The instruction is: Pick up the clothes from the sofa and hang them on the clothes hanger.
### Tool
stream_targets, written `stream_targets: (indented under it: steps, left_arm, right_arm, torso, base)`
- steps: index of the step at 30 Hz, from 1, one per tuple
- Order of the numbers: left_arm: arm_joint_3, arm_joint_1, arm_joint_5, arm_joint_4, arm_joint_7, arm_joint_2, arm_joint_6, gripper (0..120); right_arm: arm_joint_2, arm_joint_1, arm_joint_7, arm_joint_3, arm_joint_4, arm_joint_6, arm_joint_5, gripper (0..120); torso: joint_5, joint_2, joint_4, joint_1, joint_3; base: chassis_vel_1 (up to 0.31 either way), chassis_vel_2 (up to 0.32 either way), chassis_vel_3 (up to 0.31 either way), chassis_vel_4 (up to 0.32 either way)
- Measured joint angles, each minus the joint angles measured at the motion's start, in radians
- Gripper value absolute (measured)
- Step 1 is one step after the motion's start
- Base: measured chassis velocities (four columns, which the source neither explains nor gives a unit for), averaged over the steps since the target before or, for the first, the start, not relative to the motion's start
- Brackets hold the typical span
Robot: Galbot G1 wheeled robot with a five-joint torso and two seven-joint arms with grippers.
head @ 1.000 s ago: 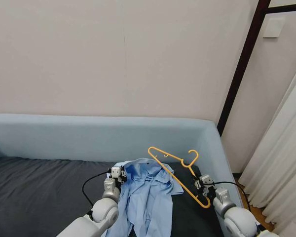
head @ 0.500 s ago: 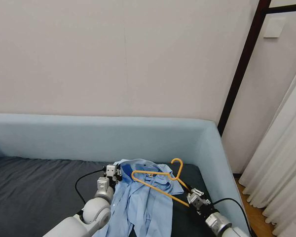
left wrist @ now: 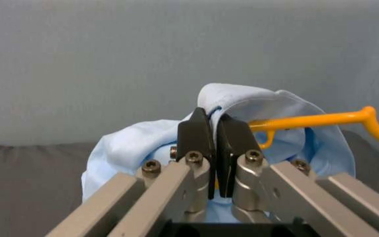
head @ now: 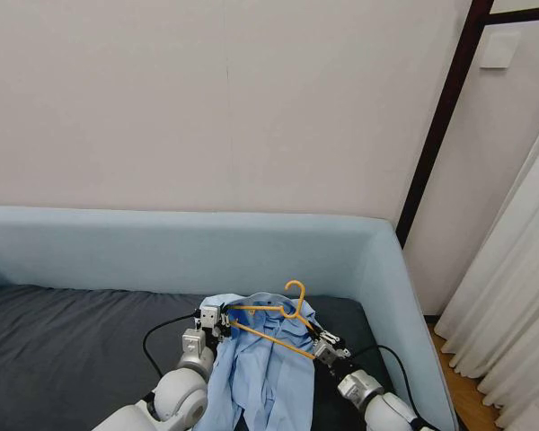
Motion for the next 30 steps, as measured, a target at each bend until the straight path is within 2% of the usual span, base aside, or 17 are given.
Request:
stream_targets:
  steps: [11, 16, 20, 30]
  left_arm:
    - [-0.001, 0.005, -0.006, -0.059, -0.011, 0.026, 0.008, 0]
    - [0.082, -0.048, -0.006, -0.044, -0.025, -0.007, 0.021, 0]
    - [0.144, -0.089, -0.007, -0.04, -0.042, -0.025, 0.034, 0]
    - [0.148, -0.081, -0.013, -0.052, -0.068, -0.051, 0.043, 0]
  right_arm:
    - [-0.013, 0.017, 0.013, 0.019, -0.037, 0.0, -0.029, 5]
    - [0.024, 0.04, 0.025, -0.002, -0.05, -0.003, -0.066, 5]
    - [0.054, 0.087, 0.036, -0.045, -0.079, -0.045, -0.045, 5]
    - [0.084, 0.142, 0.048, -0.075, -0.108, -0.046, -0.147, 5]
  torso:
    - [0.0001, 0.0, 0.0, 0.0, 0.0]
    - [0.0003, 0.0, 0.0, 0.0, 0.0]
    - [0.0003, 0.0, 0.0, 0.0, 0.0]
    - [0.0002, 0.0, 0.0, 0.0, 0.0]
  base:
    - [0.0, 0.0, 0.0, 0.0]
    - [0.0, 0.0, 0.0, 0.0]
    - [0.0, 0.0, 0.0, 0.0]
    - [0.0, 0.0, 0.0, 0.0]
